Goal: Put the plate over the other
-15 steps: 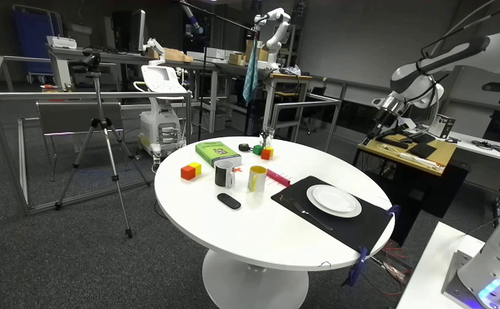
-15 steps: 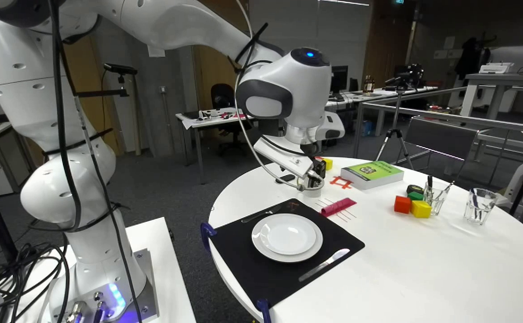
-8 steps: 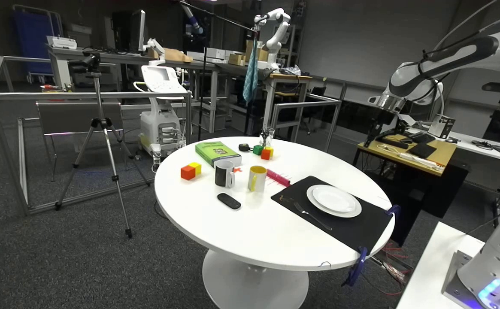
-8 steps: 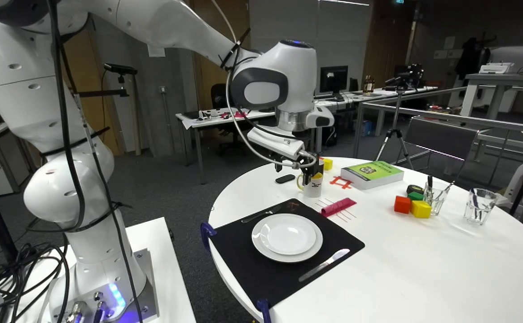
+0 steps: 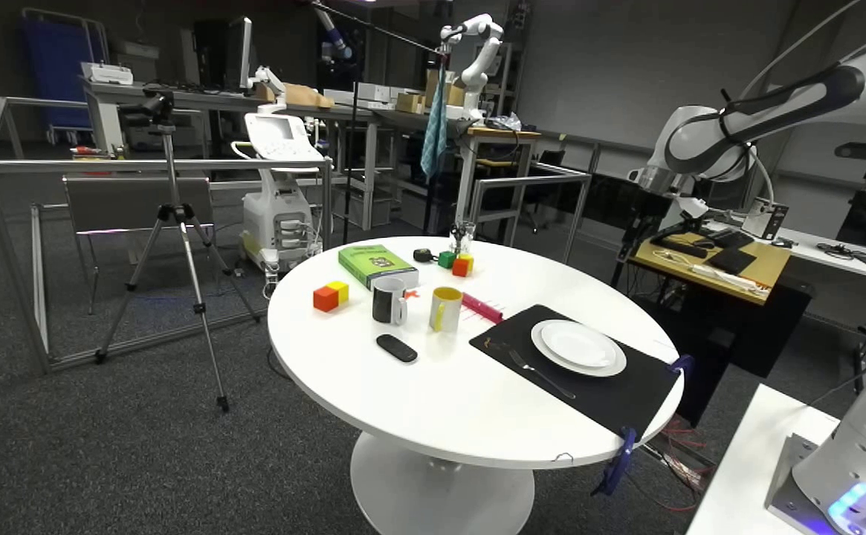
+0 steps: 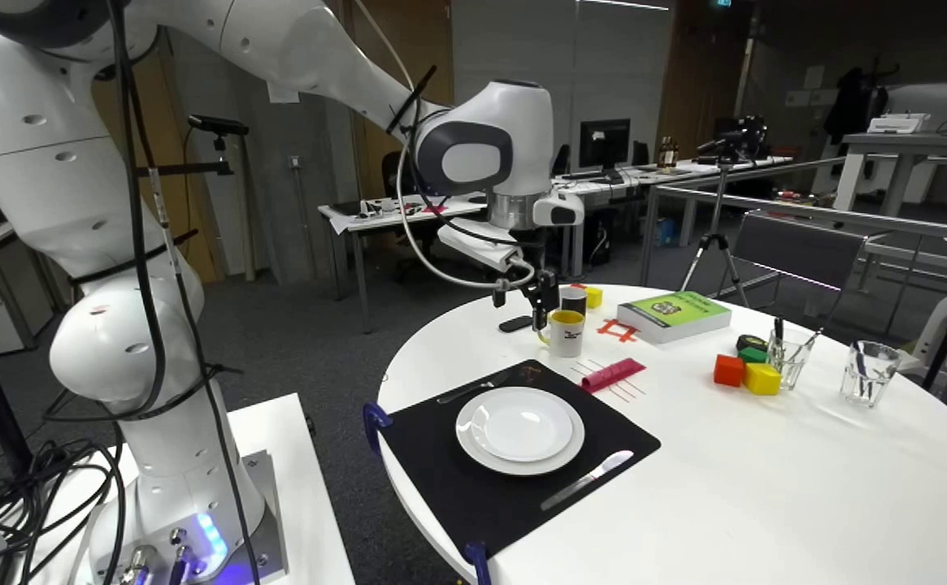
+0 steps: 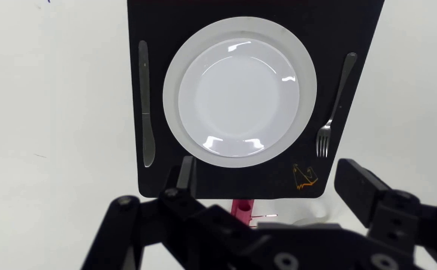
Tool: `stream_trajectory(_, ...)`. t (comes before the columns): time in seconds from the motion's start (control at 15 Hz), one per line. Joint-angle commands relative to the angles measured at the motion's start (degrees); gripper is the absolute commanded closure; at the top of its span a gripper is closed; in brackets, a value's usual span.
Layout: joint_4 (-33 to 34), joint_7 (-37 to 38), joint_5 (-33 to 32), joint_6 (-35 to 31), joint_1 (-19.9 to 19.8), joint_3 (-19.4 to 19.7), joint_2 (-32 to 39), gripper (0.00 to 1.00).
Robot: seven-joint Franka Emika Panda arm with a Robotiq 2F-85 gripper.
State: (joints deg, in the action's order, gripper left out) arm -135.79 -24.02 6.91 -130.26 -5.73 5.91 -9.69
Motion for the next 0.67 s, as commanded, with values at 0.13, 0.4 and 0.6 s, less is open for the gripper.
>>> stream_trajectory(0.13,-1.6,7.4,-1.47,-2.54,0.51,0.17,-0.69,0.0)
stream_trajectory(0.4,-1.77,9.35,-1.16,-3.26,0.39,0.34,-0.54,0.0)
stream_trajectory(0.6,-0.57,8.23,-0.25,-1.15,0.79,0.59,0.04,0.0)
